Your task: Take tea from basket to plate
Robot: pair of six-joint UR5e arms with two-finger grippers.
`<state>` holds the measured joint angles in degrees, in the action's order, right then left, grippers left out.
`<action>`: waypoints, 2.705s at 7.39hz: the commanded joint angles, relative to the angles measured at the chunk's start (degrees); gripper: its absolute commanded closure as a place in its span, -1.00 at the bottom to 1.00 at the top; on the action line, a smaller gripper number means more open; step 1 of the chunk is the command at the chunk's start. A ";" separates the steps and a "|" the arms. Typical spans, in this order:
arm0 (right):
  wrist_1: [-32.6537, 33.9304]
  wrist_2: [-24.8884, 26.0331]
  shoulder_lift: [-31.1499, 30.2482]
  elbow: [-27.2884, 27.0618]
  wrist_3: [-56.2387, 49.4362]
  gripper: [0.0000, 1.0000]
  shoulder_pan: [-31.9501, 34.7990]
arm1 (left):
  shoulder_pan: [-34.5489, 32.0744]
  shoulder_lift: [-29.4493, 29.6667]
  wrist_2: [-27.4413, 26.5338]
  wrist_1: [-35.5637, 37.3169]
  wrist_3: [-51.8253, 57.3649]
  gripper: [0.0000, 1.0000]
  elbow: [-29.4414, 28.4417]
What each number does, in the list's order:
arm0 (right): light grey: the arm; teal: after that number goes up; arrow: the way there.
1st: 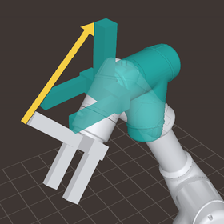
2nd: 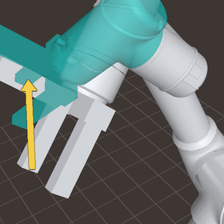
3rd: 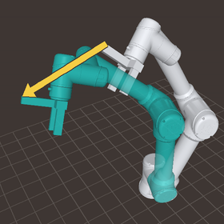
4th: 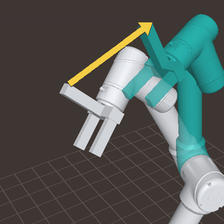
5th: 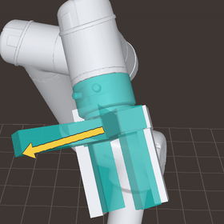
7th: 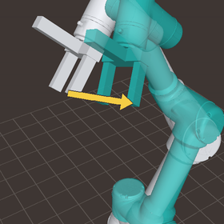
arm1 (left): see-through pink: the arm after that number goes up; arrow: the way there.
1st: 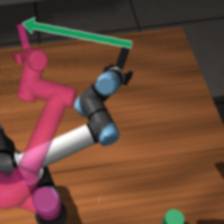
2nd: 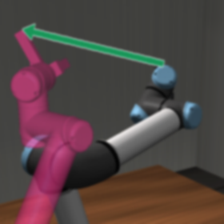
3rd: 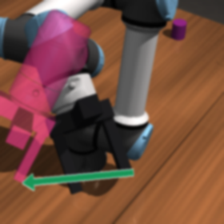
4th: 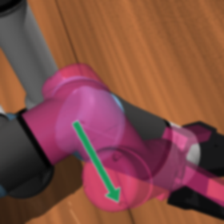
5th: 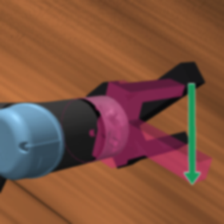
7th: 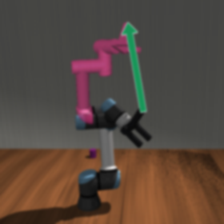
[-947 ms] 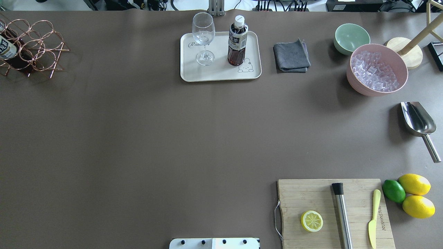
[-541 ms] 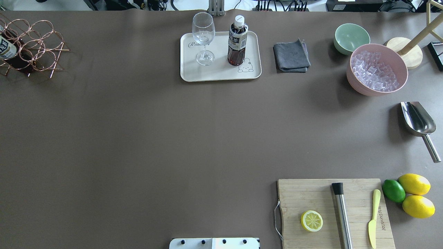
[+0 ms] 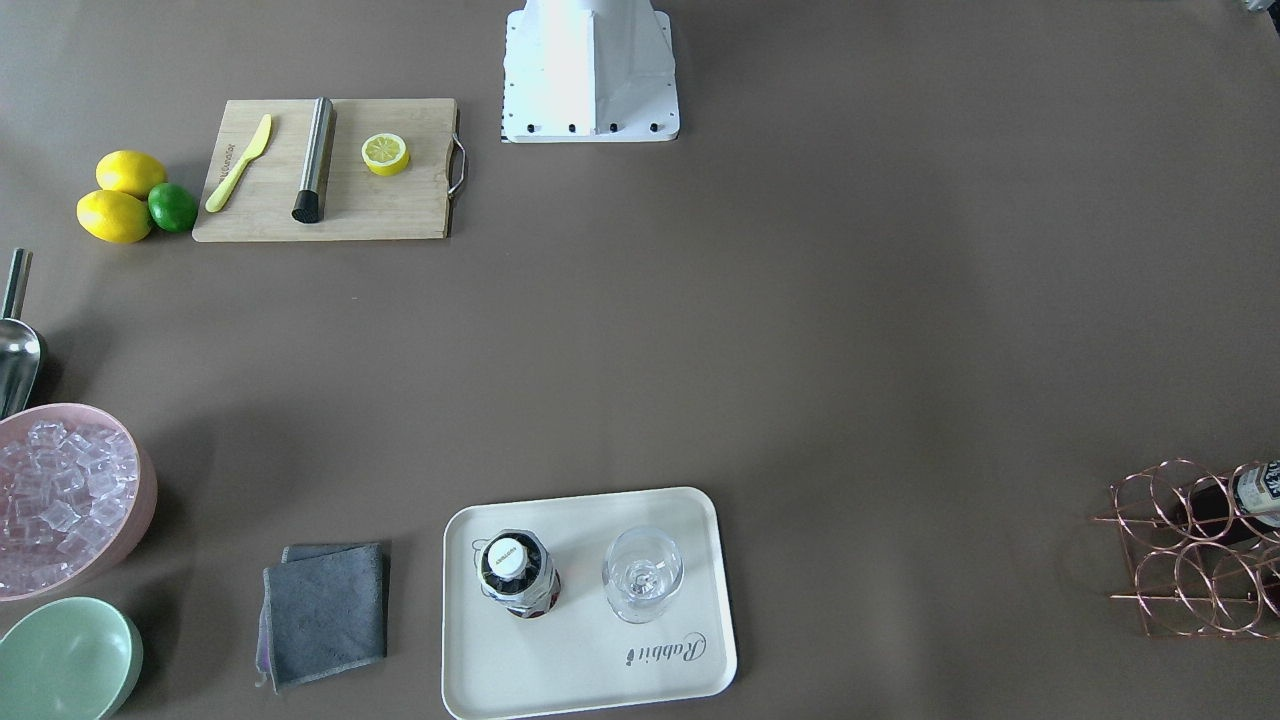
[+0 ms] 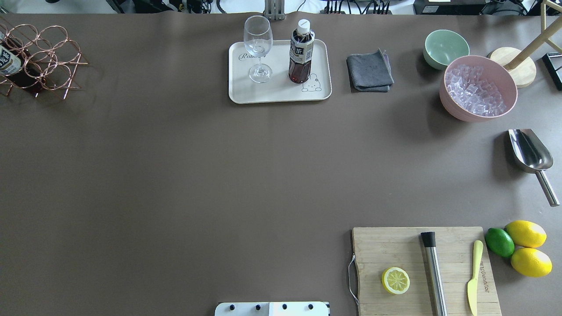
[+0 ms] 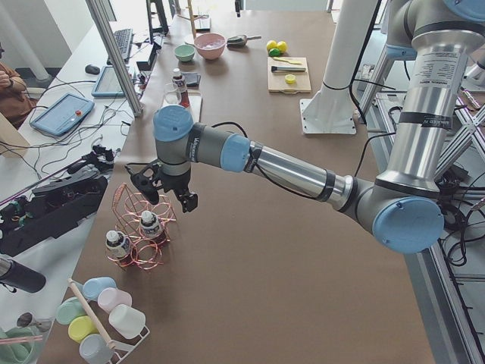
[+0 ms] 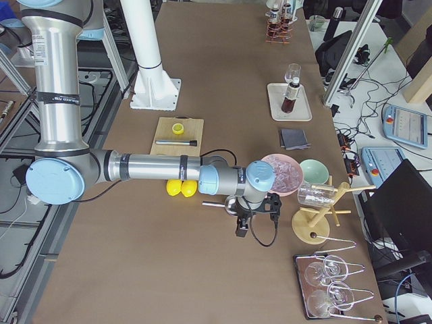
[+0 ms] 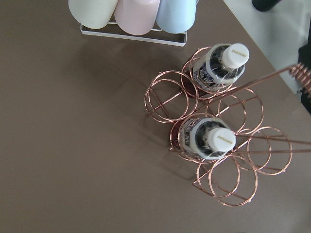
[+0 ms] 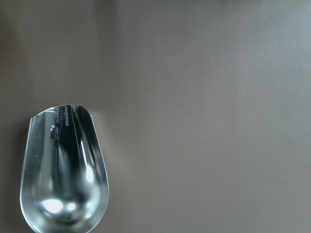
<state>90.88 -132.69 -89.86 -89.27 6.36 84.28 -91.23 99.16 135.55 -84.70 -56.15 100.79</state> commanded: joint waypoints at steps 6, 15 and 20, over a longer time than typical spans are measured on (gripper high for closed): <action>-1.85 -0.03 -0.49 0.23 0.15 -0.99 0.36 | -0.61 -15.02 0.15 -0.64 35.83 -0.93 2.56; -1.85 0.06 -0.49 0.23 0.23 -0.99 0.54 | -0.79 -19.61 0.15 -11.35 38.58 -0.95 -0.77; -1.85 0.06 -0.49 0.41 0.23 -0.99 0.54 | -0.79 -19.62 0.15 -11.10 38.49 -0.95 -0.86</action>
<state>89.03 -132.63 -90.35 -88.89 6.59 84.81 -92.02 79.57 135.70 -95.83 -17.61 99.94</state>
